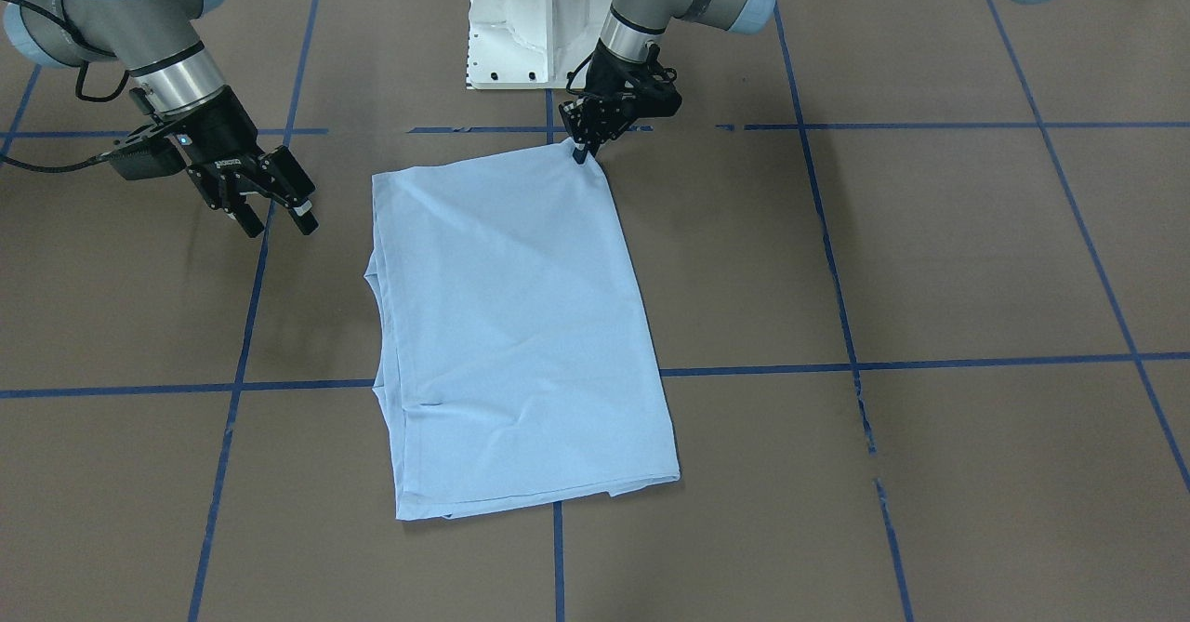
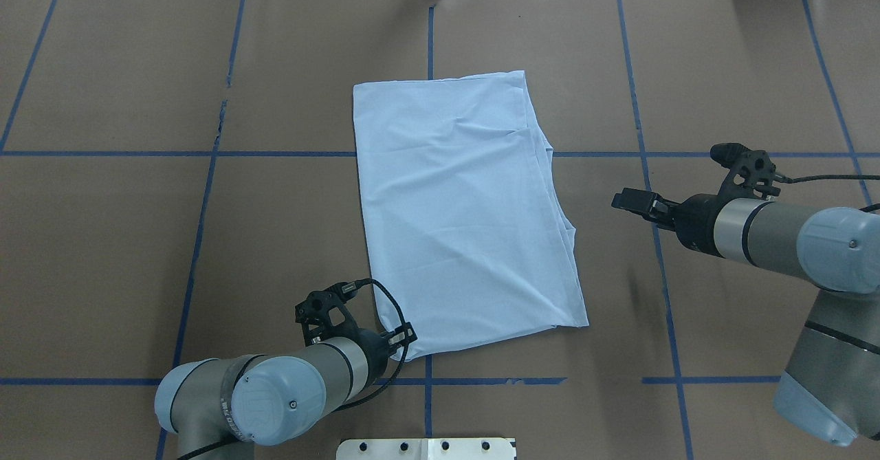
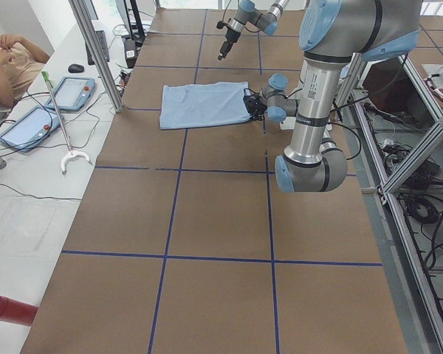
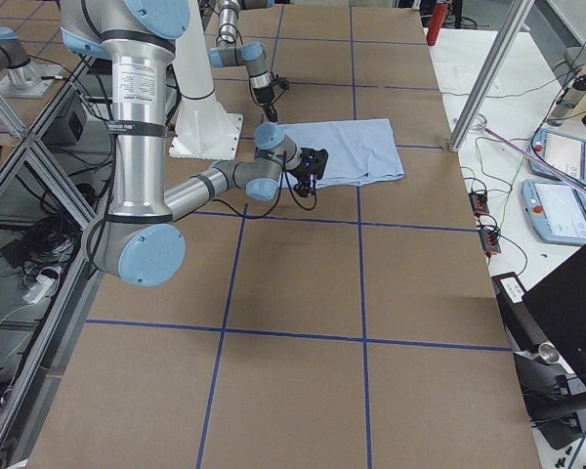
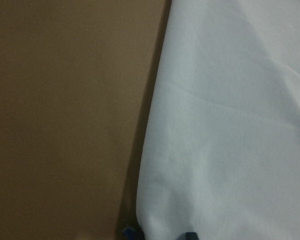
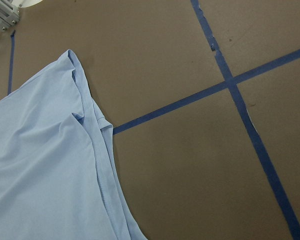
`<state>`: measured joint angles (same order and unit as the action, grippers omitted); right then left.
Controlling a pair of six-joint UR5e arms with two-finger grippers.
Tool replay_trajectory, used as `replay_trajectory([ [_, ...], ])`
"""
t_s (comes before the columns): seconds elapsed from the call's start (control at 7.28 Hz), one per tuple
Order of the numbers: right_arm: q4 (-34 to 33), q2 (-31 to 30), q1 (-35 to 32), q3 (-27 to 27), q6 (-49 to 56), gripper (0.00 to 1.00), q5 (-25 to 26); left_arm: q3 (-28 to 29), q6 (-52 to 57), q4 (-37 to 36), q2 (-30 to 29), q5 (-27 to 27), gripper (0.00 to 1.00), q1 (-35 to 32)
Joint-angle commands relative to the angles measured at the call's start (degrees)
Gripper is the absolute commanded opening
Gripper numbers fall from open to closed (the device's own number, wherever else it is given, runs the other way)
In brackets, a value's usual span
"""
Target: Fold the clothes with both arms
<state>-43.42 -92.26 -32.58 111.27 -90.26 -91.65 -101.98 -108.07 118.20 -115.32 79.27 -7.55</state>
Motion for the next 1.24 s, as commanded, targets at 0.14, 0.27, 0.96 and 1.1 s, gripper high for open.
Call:
replay_trajectory([
  [0.14, -0.44, -0.03, 1.89, 0.17, -2.36, 0.92, 2.08, -0.67, 0.4, -0.08, 0.09, -0.08, 0.0, -0.1],
  [0.27, -2.09, 0.15, 3.21, 0.44, -7.33, 0.86, 2.26, -0.76, 0.32, -0.08, 0.09, -0.08, 0.0, -0.36],
  [0.96, -19.1, 8.2, 9.8, 1.49, -17.82, 0.79, 4.28, -1.02, -0.04, 0.01, 0.36, -4.38, 0.0, -0.1],
  [1.1, -25.51, 11.37, 11.55, 2.97, -20.1, 0.79, 4.2, -1.11, -0.04, 0.01, 0.01, -4.65, 0.0, -0.1],
])
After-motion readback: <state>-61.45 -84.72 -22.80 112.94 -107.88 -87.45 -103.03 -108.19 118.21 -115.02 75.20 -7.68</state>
